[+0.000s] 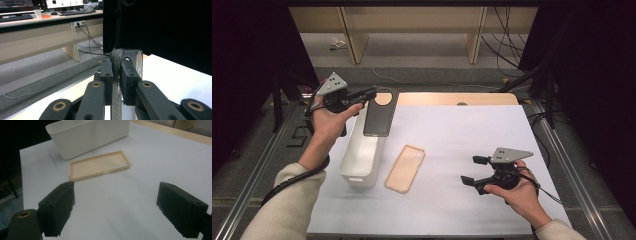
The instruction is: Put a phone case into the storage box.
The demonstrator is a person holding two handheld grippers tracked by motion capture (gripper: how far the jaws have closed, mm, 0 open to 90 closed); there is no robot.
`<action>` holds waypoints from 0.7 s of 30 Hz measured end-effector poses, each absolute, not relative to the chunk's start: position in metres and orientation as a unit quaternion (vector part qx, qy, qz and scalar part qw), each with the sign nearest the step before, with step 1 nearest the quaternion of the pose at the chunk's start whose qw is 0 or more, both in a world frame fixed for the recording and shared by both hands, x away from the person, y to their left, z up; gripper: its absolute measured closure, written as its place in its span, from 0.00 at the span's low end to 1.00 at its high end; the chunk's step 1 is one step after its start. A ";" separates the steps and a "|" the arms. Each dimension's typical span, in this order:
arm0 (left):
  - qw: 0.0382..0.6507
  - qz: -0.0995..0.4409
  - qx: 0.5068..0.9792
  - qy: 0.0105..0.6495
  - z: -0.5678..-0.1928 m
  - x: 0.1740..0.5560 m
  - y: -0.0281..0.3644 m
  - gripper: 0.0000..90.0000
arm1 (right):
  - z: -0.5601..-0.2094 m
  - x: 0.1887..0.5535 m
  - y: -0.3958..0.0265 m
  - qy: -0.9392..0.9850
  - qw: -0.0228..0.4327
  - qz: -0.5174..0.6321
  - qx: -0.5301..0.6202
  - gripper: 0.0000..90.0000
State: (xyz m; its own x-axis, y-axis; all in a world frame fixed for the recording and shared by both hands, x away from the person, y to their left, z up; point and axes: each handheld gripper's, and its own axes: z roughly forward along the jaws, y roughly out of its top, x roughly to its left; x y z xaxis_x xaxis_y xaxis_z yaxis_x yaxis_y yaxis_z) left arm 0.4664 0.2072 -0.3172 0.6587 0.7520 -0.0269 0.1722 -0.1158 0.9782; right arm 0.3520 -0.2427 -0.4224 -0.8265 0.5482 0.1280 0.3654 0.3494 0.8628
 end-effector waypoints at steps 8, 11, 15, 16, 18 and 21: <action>0.578 0.255 0.704 0.323 -0.319 0.472 0.212 0.90 | -0.422 0.352 -0.243 0.815 0.093 0.498 0.280 0.18; 0.579 0.255 0.705 0.321 -0.319 0.473 0.214 0.90 | -0.422 0.352 -0.243 0.816 0.093 0.497 0.280 0.18; 0.578 0.256 0.705 0.321 -0.321 0.476 0.216 0.90 | -0.422 0.352 -0.243 0.815 0.093 0.499 0.280 0.18; 0.578 0.256 0.705 0.321 -0.321 0.476 0.217 0.90 | -0.422 0.352 -0.243 0.815 0.093 0.499 0.280 0.18; 0.578 0.256 0.705 0.322 -0.321 0.477 0.218 0.90 | -0.422 0.352 -0.243 0.815 0.093 0.498 0.280 0.18; 0.576 0.258 0.706 0.323 -0.321 0.479 0.219 0.90 | -0.422 0.352 -0.243 0.815 0.093 0.498 0.280 0.18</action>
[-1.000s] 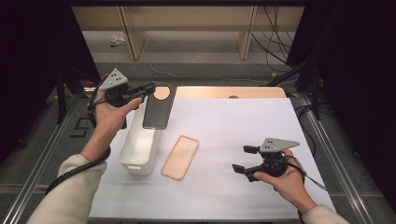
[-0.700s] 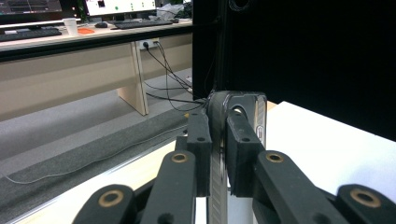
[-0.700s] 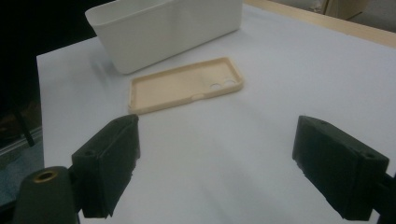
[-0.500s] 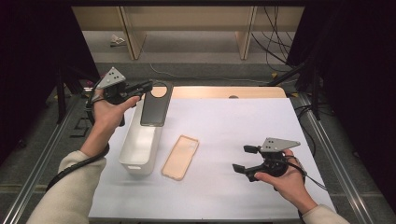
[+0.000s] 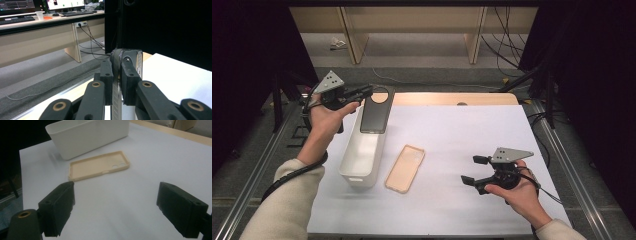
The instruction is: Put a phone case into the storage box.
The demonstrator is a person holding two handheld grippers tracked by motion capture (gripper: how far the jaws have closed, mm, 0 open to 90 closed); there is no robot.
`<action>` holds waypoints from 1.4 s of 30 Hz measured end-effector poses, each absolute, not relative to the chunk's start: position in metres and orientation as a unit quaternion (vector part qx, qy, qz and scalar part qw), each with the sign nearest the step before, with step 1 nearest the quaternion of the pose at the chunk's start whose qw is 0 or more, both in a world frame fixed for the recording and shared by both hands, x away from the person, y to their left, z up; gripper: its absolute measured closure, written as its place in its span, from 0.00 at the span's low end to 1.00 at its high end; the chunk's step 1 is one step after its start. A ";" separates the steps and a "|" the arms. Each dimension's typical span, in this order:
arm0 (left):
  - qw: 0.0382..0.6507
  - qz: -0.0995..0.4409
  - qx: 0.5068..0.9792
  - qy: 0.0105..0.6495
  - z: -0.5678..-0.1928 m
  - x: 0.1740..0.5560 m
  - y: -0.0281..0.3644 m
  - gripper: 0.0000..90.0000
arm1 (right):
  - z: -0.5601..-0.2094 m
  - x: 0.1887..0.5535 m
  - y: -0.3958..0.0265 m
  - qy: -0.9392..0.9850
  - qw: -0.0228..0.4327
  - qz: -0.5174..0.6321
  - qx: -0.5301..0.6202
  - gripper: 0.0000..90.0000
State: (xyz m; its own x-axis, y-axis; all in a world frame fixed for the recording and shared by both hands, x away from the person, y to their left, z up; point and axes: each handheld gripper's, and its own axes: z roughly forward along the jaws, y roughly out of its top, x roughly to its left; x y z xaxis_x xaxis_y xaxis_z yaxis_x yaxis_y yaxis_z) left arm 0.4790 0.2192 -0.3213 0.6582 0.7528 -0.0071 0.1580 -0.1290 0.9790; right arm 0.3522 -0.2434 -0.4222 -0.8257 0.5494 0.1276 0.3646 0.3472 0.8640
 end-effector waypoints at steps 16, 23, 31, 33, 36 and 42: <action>0.576 0.266 0.701 0.325 -0.322 0.487 0.229 0.90 | -0.423 0.353 -0.243 0.816 0.092 0.498 0.280 0.18; 0.574 0.271 0.701 0.325 -0.321 0.493 0.229 0.90 | -0.423 0.353 -0.243 0.815 0.091 0.499 0.280 0.18; 0.573 0.274 0.698 0.331 -0.321 0.502 0.234 0.90 | -0.423 0.353 -0.243 0.816 0.090 0.498 0.280 0.18; 0.573 0.273 0.698 0.333 -0.322 0.504 0.234 0.90 | -0.423 0.353 -0.244 0.816 0.090 0.498 0.280 0.18; 0.569 0.274 0.700 0.334 -0.323 0.507 0.235 0.90 | -0.423 0.353 -0.244 0.816 0.090 0.498 0.280 0.18; 0.568 0.272 0.698 0.341 -0.329 0.514 0.237 0.90 | -0.424 0.353 -0.244 0.815 0.089 0.500 0.279 0.18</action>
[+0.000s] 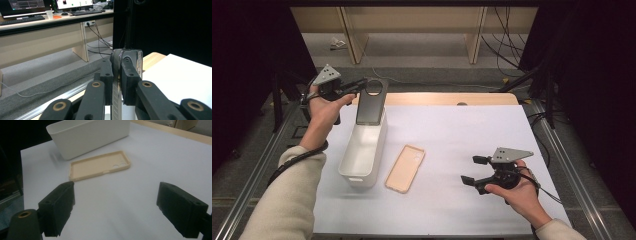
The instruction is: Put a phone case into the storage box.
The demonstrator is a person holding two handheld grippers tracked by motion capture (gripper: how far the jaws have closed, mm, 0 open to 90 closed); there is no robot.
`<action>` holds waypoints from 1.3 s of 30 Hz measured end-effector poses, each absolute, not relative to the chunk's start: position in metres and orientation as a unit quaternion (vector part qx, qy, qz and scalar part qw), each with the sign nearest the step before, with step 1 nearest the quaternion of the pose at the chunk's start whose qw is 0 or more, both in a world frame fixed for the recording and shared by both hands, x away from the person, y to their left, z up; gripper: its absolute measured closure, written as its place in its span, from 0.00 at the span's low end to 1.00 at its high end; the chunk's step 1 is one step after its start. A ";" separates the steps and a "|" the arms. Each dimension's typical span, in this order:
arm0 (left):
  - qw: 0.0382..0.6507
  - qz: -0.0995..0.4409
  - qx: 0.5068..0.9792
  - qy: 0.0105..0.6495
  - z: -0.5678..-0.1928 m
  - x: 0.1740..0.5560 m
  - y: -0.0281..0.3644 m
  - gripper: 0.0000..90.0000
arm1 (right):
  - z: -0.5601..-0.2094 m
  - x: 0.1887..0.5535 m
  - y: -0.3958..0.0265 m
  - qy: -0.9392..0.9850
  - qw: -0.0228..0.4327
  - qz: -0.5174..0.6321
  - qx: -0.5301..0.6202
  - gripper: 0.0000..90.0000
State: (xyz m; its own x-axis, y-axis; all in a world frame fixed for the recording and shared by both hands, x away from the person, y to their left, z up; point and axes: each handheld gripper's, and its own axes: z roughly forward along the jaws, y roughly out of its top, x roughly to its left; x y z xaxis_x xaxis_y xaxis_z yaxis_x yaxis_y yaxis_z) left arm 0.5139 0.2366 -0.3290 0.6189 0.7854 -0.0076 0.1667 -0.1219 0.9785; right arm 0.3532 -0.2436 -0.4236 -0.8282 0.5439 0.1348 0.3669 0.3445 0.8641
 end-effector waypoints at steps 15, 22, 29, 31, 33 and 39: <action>0.561 0.272 0.699 0.350 -0.337 0.528 0.236 0.90 | -0.424 0.354 -0.244 0.814 0.087 0.501 0.280 0.18; 0.556 0.271 0.699 0.359 -0.344 0.532 0.240 0.90 | -0.424 0.354 -0.244 0.815 0.085 0.501 0.280 0.18; 0.552 0.270 0.701 0.362 -0.349 0.534 0.241 0.90 | -0.424 0.354 -0.244 0.815 0.085 0.501 0.279 0.18; 0.552 0.269 0.701 0.363 -0.351 0.535 0.241 0.90 | -0.425 0.354 -0.243 0.815 0.085 0.501 0.279 0.18; 0.549 0.269 0.703 0.363 -0.352 0.535 0.240 0.90 | -0.425 0.354 -0.244 0.815 0.084 0.501 0.279 0.18; 0.548 0.267 0.703 0.365 -0.354 0.537 0.240 0.90 | -0.425 0.354 -0.244 0.815 0.084 0.502 0.278 0.18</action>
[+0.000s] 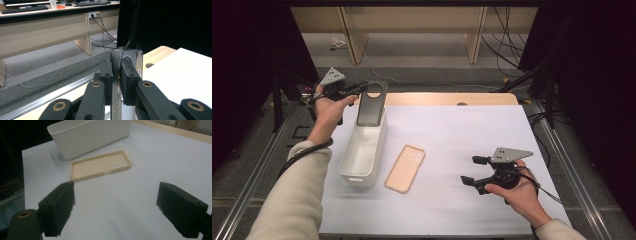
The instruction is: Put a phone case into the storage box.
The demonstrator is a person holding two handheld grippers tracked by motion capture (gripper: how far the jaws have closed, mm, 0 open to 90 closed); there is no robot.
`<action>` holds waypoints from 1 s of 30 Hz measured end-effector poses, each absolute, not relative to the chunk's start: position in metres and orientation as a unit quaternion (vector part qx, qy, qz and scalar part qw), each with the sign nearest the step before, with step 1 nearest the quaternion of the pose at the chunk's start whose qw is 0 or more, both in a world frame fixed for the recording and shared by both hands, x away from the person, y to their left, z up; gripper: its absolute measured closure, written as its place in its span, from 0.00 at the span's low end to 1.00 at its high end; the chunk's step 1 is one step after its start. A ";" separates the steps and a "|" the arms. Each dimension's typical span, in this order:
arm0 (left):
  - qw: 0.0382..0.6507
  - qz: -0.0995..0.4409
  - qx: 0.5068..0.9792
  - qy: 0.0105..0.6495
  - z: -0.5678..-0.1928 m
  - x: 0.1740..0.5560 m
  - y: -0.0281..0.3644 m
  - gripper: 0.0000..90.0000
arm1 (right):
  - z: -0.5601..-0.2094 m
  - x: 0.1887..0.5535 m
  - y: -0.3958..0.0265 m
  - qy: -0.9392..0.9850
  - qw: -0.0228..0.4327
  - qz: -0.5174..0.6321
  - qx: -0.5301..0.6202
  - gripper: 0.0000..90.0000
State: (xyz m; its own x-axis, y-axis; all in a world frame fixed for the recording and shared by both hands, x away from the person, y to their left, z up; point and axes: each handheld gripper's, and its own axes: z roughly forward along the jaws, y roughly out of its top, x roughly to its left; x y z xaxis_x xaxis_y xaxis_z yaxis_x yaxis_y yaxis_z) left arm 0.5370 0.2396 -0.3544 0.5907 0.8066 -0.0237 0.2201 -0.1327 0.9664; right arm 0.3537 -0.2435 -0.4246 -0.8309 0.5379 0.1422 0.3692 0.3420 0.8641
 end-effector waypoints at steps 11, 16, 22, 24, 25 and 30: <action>0.542 0.264 0.705 0.372 -0.363 0.541 0.241 0.90 | -0.425 0.354 -0.244 0.816 0.083 0.501 0.278 0.18; 0.541 0.262 0.706 0.375 -0.367 0.542 0.241 0.90 | -0.425 0.354 -0.244 0.816 0.083 0.501 0.278 0.18; 0.537 0.259 0.707 0.381 -0.373 0.544 0.240 0.90 | -0.425 0.354 -0.243 0.816 0.082 0.501 0.277 0.18; 0.535 0.258 0.708 0.382 -0.376 0.544 0.240 0.90 | -0.425 0.354 -0.243 0.816 0.082 0.501 0.277 0.18; 0.534 0.258 0.708 0.384 -0.377 0.544 0.240 0.90 | -0.425 0.354 -0.243 0.816 0.082 0.501 0.277 0.18; 0.532 0.257 0.708 0.386 -0.379 0.545 0.241 0.90 | -0.425 0.354 -0.243 0.816 0.082 0.501 0.277 0.18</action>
State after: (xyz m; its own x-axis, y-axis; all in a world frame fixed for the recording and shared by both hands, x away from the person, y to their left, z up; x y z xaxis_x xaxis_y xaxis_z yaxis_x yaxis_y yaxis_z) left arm 0.5449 0.2407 -0.3794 0.5696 0.8205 -0.0478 0.2737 -0.1345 0.9524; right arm 0.3541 -0.2435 -0.4248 -0.8333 0.5338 0.1439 0.3697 0.3446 0.8629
